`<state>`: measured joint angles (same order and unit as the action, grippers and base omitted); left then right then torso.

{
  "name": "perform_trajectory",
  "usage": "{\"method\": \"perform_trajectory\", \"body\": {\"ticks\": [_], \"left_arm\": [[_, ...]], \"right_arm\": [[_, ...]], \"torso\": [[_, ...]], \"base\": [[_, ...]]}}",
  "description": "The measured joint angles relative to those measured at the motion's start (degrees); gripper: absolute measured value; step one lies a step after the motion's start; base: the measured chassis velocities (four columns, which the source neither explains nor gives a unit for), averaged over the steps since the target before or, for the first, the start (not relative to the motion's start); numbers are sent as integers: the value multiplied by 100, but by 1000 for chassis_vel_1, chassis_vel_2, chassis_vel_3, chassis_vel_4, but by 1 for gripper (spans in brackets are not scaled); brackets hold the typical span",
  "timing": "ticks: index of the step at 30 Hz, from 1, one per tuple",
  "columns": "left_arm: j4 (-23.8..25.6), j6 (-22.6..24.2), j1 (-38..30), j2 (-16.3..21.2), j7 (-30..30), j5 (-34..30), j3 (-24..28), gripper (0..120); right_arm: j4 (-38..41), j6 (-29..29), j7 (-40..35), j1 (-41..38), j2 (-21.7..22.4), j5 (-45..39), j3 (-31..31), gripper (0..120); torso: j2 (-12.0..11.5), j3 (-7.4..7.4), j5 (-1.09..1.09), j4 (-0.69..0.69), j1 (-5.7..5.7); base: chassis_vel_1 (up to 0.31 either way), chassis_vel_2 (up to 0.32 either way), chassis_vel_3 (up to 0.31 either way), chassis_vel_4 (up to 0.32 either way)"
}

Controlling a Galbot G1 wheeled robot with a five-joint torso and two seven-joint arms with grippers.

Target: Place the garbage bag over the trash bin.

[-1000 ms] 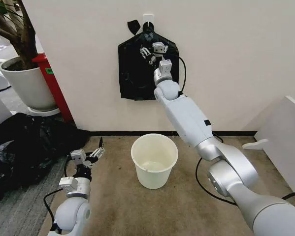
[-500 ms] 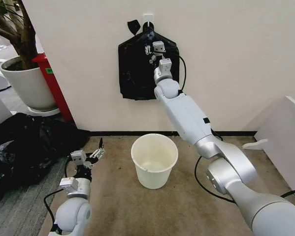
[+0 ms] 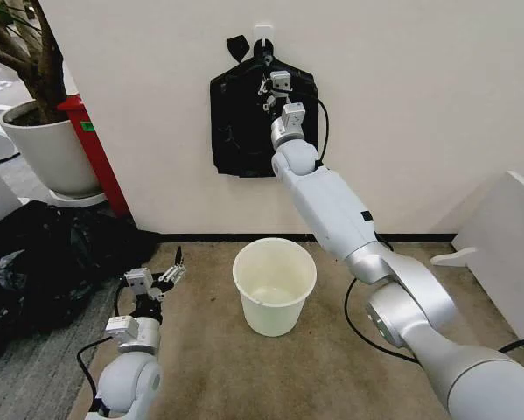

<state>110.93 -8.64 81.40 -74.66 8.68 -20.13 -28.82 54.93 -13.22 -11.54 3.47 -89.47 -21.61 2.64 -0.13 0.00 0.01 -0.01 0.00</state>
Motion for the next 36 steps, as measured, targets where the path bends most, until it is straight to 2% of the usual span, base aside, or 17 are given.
{"method": "perform_trajectory", "body": {"ticks": [16,36], "left_arm": [[-81,-1,-12,44,9,2,12,100],[-149,-71,-17,96,25,-40,-3,100]], "right_arm": [[534,-95,-12,411,143,-300,253,0],[1377,-677,425,1367,492,-517,495,0]], "torso": [[0,0,0,0,0],[0,0,0,1,-1]], "base": [[0,0,0,0],[0,0,0,0]]}}
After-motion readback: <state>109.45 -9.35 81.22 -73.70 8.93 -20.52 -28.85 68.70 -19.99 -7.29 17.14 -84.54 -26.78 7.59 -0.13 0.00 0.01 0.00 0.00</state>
